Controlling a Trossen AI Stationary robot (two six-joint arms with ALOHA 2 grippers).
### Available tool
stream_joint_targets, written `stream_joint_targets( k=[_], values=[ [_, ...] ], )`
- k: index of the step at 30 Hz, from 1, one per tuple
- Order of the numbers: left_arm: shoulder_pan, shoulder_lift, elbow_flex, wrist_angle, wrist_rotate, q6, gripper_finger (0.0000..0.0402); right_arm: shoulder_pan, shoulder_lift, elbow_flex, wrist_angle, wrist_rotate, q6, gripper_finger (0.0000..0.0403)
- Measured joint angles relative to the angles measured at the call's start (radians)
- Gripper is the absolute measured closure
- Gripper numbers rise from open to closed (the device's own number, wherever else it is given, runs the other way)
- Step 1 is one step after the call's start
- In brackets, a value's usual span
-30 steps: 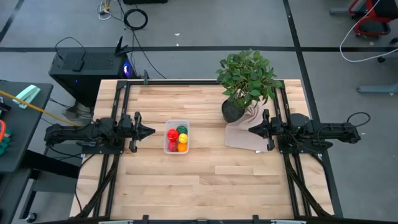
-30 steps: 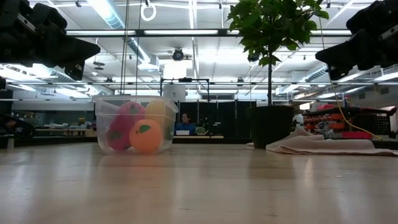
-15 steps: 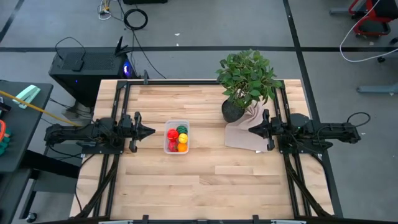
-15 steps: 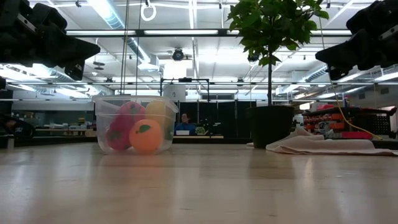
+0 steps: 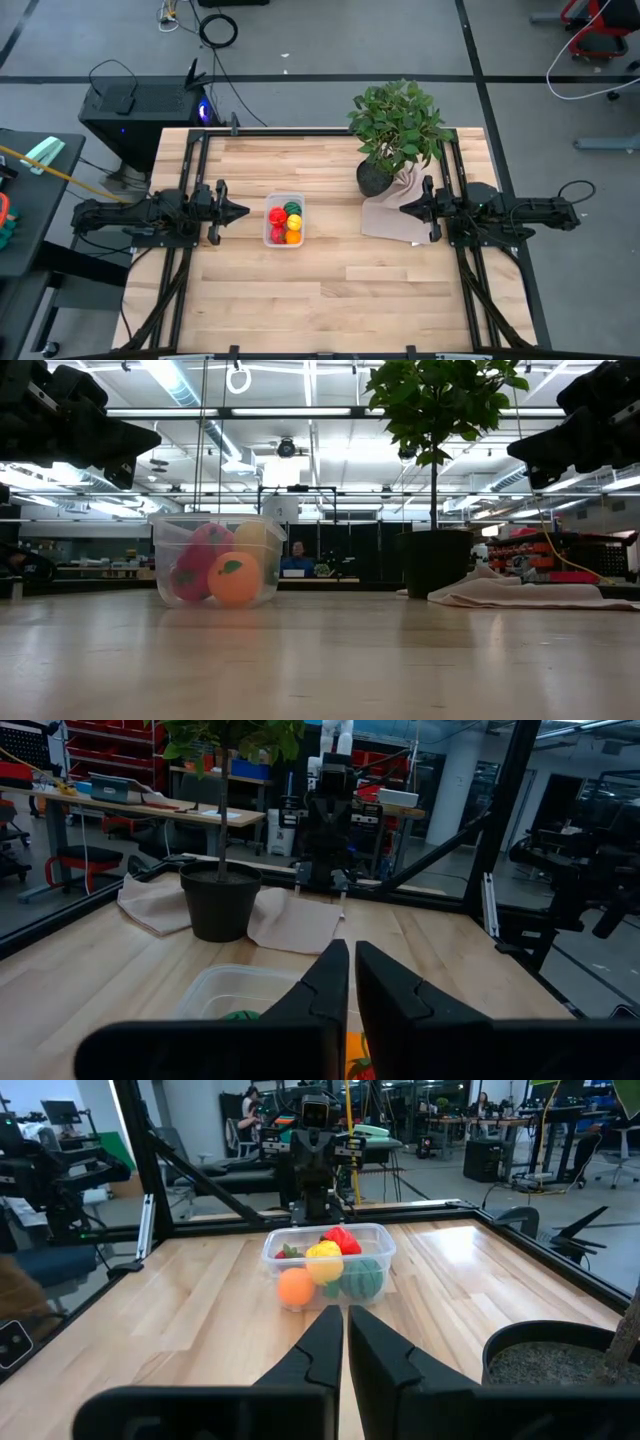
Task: Pick and placing Produce into tupperware
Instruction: Return to Home Position
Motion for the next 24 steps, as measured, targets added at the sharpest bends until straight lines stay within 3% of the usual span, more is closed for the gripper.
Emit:
stream_joint_targets(
  k=[24],
  values=[
    [0.000,0.000,0.000,0.000,0.000,0.000,0.0378,0.000,0.000,0.000,0.000,0.000,0.000,0.0375]
  ],
)
